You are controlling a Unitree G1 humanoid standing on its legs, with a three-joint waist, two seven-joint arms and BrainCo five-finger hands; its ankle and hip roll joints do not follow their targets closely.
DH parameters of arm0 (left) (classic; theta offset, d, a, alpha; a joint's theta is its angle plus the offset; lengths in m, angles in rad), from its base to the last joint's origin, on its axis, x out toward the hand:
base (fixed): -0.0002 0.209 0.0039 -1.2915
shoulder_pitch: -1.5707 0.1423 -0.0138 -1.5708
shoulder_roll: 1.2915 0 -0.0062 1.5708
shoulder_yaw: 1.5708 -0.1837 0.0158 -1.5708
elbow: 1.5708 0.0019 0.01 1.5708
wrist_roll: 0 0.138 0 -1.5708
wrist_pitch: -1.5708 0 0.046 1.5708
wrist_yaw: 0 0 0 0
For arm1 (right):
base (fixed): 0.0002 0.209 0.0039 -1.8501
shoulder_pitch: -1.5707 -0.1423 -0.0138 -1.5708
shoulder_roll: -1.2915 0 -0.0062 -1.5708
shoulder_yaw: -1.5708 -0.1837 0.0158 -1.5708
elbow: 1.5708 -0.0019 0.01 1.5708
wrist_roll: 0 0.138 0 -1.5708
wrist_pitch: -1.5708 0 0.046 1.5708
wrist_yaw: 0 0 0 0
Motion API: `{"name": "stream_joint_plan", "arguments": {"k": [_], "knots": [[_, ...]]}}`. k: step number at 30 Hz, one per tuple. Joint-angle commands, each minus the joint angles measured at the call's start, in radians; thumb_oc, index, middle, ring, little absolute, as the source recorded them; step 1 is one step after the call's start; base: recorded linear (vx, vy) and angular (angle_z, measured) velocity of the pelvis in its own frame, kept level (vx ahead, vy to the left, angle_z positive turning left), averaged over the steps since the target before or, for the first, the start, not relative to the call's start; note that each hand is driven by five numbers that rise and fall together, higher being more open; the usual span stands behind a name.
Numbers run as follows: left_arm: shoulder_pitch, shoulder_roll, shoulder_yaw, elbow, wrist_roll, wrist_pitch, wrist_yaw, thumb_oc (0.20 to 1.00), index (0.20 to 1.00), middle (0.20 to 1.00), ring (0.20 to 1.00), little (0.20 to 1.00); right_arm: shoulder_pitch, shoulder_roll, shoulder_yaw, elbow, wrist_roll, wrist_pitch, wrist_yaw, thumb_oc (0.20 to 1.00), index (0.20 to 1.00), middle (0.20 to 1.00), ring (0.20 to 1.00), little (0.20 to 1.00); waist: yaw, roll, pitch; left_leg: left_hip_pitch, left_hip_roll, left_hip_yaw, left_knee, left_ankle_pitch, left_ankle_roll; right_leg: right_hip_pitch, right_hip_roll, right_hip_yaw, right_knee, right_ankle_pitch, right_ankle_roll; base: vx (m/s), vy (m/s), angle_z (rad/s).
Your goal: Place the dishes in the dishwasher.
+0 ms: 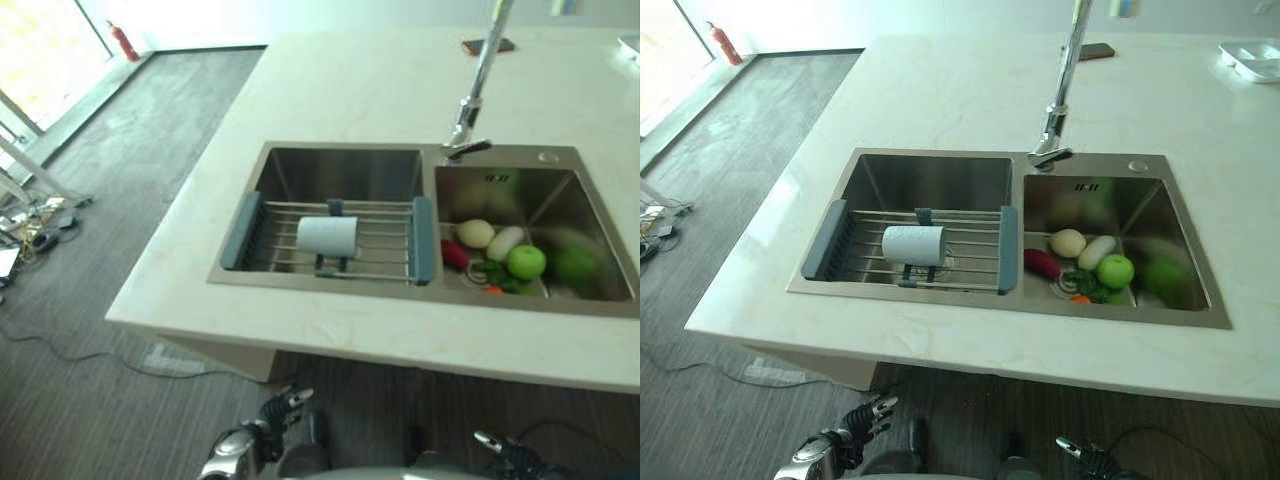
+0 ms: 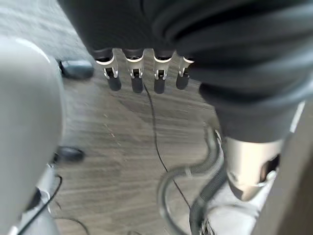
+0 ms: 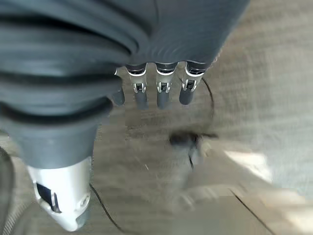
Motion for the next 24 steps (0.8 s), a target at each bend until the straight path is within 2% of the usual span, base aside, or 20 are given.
{"name": "stream_joint_plan", "arguments": {"k": [1, 4, 6, 8, 10, 11, 12, 13, 14, 15, 16, 17, 19, 20, 21, 23, 24], "knots": [[-0.007, 0.014, 0.045, 0.058, -0.078, 0.009, 0.0, 1.0, 1.0, 1.0, 1.0, 1.0, -0.039, -0.017, 0.013, 0.007, 0.003, -0.035, 0.015, 1.0, 1.0, 1.0, 1.0, 1.0, 0.026, 0.018, 0.003, 0.009, 0.018, 0.003, 0.019, -0.114, 0.0, -0.055, -0.061, -0.014, 0.115, -0.106, 0.063, 0.05, 0.037, -0.28], [0.02, 0.022, 0.123, 0.11, -0.171, 0.03, -0.015, 1.0, 1.0, 1.0, 1.0, 1.0, -0.034, -0.016, -0.01, 0.015, 0.018, -0.037, 0.006, 1.0, 1.0, 1.0, 1.0, 1.0, 0.026, 0.02, -0.003, 0.019, 0.009, 0.008, 0.014, -0.126, 0.011, -0.047, -0.061, -0.002, 0.104, -0.108, 0.065, 0.06, 0.023, -0.09], [0.033, 0.027, 0.168, 0.126, -0.185, 0.056, -0.032, 1.0, 1.0, 1.0, 1.0, 1.0, -0.031, -0.018, -0.026, 0.028, 0.028, -0.038, 0.005, 1.0, 1.0, 1.0, 1.0, 1.0, 0.03, 0.022, -0.006, 0.025, 0.006, 0.006, 0.014, -0.132, 0.013, -0.04, -0.058, -0.001, 0.098, -0.11, 0.063, 0.02, -0.008, -0.02], [0.041, 0.023, 0.184, 0.134, -0.2, 0.071, 0.0, 1.0, 1.0, 1.0, 1.0, 1.0, -0.027, -0.02, -0.036, 0.029, 0.039, -0.037, 0.007, 1.0, 1.0, 1.0, 1.0, 1.0, 0.032, 0.024, -0.011, 0.031, 0.005, 0.004, 0.012, -0.135, 0.014, -0.032, -0.055, -0.002, 0.091, -0.112, 0.062, 0.01, -0.018, -0.04], [0.051, 0.028, 0.238, 0.151, -0.249, 0.069, 0.15, 1.0, 1.0, 1.0, 1.0, 1.0, -0.029, -0.023, -0.044, 0.023, 0.041, -0.031, 0.005, 1.0, 1.0, 1.0, 1.0, 1.0, 0.034, 0.026, -0.017, 0.04, 0.006, 0.004, 0.009, -0.137, 0.009, -0.016, -0.053, -0.008, 0.077, -0.116, 0.058, 0.0, -0.004, -0.02], [0.053, 0.059, 0.292, 0.135, -0.223, -0.005, 0.23, 1.0, 1.0, 1.0, 1.0, 1.0, -0.028, -0.036, -0.049, 0.017, 0.038, -0.019, 0.01, 1.0, 1.0, 1.0, 1.0, 1.0, 0.032, 0.029, -0.021, 0.044, 0.008, 0.004, 0.008, -0.138, 0.005, -0.01, -0.052, -0.006, 0.069, -0.118, 0.057, -0.02, 0.043, 0.01], [0.053, 0.093, 0.31, 0.087, -0.206, -0.045, 0.334, 1.0, 1.0, 1.0, 1.0, 1.0, -0.02, -0.054, -0.05, 0.01, 0.035, -0.011, 0.017, 1.0, 1.0, 1.0, 1.0, 1.0, 0.032, 0.036, -0.025, 0.046, 0.009, 0.006, 0.008, -0.137, 0.003, -0.005, -0.052, -0.007, 0.062, -0.119, 0.055, -0.06, 0.081, 0.0], [0.048, 0.159, 0.332, 0.027, -0.116, -0.087, 0.48, 1.0, 1.0, 1.0, 1.0, 1.0, -0.011, -0.071, -0.054, 0.022, 0.035, -0.021, 0.026, 1.0, 1.0, 1.0, 1.0, 1.0, 0.033, 0.05, -0.029, 0.046, 0.01, 0.005, 0.008, -0.134, 0.002, -0.002, -0.052, -0.01, 0.058, -0.121, 0.054, -0.07, 0.071, 0.02], [0.036, 0.224, 0.348, -0.012, -0.072, -0.059, 0.549, 1.0, 1.0, 1.0, 1.0, 1.0, -0.009, -0.079, -0.057, 0.036, 0.054, -0.028, 0.033, 1.0, 1.0, 1.0, 1.0, 1.0, 0.036, 0.057, -0.034, 0.048, 0.01, 0.003, 0.008, -0.135, 0.002, 0.005, -0.05, -0.012, 0.052, -0.121, 0.055, -0.06, 0.033, 0.0], [0.026, 0.292, 0.357, -0.048, 0.099, 0.004, 0.678, 1.0, 1.0, 1.0, 1.0, 1.0, -0.004, -0.082, -0.061, 0.041, 0.079, -0.032, 0.036, 1.0, 1.0, 1.0, 1.0, 1.0, 0.039, 0.063, -0.04, 0.049, 0.01, -0.001, 0.008, -0.135, 0.002, 0.011, -0.047, -0.012, 0.045, -0.122, 0.057, -0.04, -0.02, 0.02], [0.005, 0.381, 0.366, -0.096, 0.182, 0.062, 0.795, 1.0, 1.0, 1.0, 1.0, 1.0, 0.0, -0.078, -0.061, 0.042, 0.089, -0.034, 0.032, 1.0, 1.0, 1.0, 1.0, 1.0, 0.039, 0.069, -0.047, 0.049, 0.011, -0.002, 0.008, -0.136, 0.003, 0.016, -0.044, -0.01, 0.039, -0.124, 0.057, -0.04, -0.039, -0.02], [-0.005, 0.459, 0.389, -0.143, 0.223, 0.11, 0.828, 1.0, 1.0, 1.0, 1.0, 1.0, 0.005, -0.076, -0.054, 0.041, 0.098, -0.037, 0.027, 1.0, 1.0, 1.0, 1.0, 1.0, 0.041, 0.072, -0.052, 0.05, 0.014, 0.0, 0.008, -0.137, 0.002, 0.018, -0.043, -0.011, 0.037, -0.124, 0.059, -0.02, -0.059, 0.0], [-0.026, 0.597, 0.456, -0.188, 0.282, 0.154, 0.803, 1.0, 1.0, 1.0, 1.0, 1.0, 0.014, -0.072, -0.053, 0.044, 0.127, -0.037, 0.025, 1.0, 1.0, 1.0, 1.0, 1.0, 0.043, 0.077, -0.061, 0.052, 0.016, 0.001, 0.008, -0.14, 0.002, 0.024, -0.039, -0.012, 0.029, -0.124, 0.059, 0.0, -0.074, -0.02], [-0.031, 0.628, 0.469, -0.197, 0.294, 0.158, 0.8, 1.0, 1.0, 1.0, 1.0, 1.0, 0.016, -0.071, -0.054, 0.044, 0.135, -0.037, 0.025, 1.0, 1.0, 1.0, 1.0, 1.0, 0.043, 0.078, -0.062, 0.052, 0.017, 0.002, 0.008, -0.141, 0.002, 0.025, -0.038, -0.011, 0.027, -0.124, 0.059, 0.01, -0.083, -0.05], [-0.054, 0.733, 0.507, -0.221, 0.325, 0.178, 0.781, 1.0, 1.0, 1.0, 1.0, 1.0, 0.021, -0.067, -0.052, 0.042, 0.156, -0.033, 0.025, 1.0, 1.0, 1.0, 1.0, 1.0, 0.042, 0.082, -0.068, 0.054, 0.018, 0.004, 0.008, -0.142, 0.002, 0.028, -0.035, -0.009, 0.023, -0.124, 0.059, 0.02, -0.069, -0.03], [-0.102, 0.877, 0.529, -0.262, 0.339, 0.177, 0.74, 1.0, 1.0, 1.0, 1.0, 1.0, 0.027, -0.06, -0.046, 0.038, 0.154, -0.022, 0.023, 1.0, 1.0, 1.0, 1.0, 1.0, 0.036, 0.084, -0.076, 0.058, 0.018, 0.012, 0.008, -0.145, 0.001, 0.033, -0.031, -0.005, 0.018, -0.122, 0.061, 0.03, -0.065, 0.02], [-0.115, 0.905, 0.529, -0.272, 0.339, 0.171, 0.727, 1.0, 1.0, 1.0, 1.0, 1.0, 0.028, -0.059, -0.044, 0.038, 0.152, -0.019, 0.023, 1.0, 1.0, 1.0, 1.0, 1.0, 0.034, 0.086, -0.078, 0.058, 0.018, 0.014, 0.008, -0.145, 0.0, 0.034, -0.03, -0.003, 0.017, -0.121, 0.062, 0.05, -0.056, 0.0]]}}
